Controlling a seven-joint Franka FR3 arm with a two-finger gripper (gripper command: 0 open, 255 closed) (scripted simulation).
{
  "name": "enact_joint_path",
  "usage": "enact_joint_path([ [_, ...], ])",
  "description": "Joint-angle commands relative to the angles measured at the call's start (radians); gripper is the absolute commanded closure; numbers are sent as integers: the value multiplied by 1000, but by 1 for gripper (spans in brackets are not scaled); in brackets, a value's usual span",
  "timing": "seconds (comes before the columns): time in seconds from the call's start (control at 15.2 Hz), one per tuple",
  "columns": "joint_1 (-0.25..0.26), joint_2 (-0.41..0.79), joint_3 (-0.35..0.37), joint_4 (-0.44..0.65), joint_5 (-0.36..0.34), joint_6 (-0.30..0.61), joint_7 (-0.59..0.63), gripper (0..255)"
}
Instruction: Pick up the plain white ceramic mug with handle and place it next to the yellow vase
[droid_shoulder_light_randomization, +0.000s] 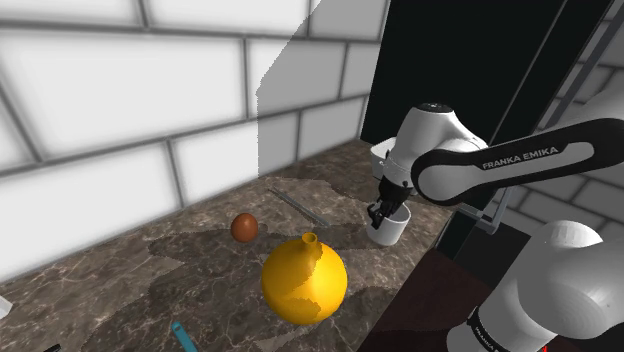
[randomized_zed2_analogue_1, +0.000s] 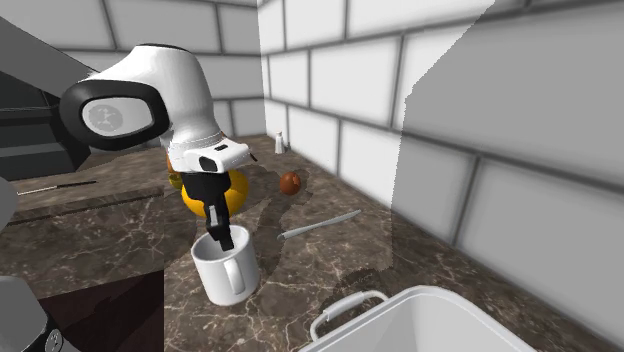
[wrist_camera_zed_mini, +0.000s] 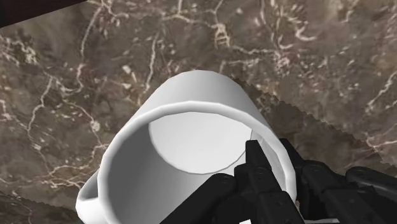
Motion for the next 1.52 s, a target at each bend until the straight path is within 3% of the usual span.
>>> enact_joint_path([
  [0.0,0,2,0,-1,0,4,0,255],
  [0.26,0,2,0,-1,0,4,0,255],
  [0.33,0,2,0,-1,0,4,0,0],
  [0.66,0,2,0,-1,0,4,0,0],
  [0.92,6,-106,-4,70,3,-175,-3,0],
  [1.45,6,-106,-4,70,3,-175,-3,0],
])
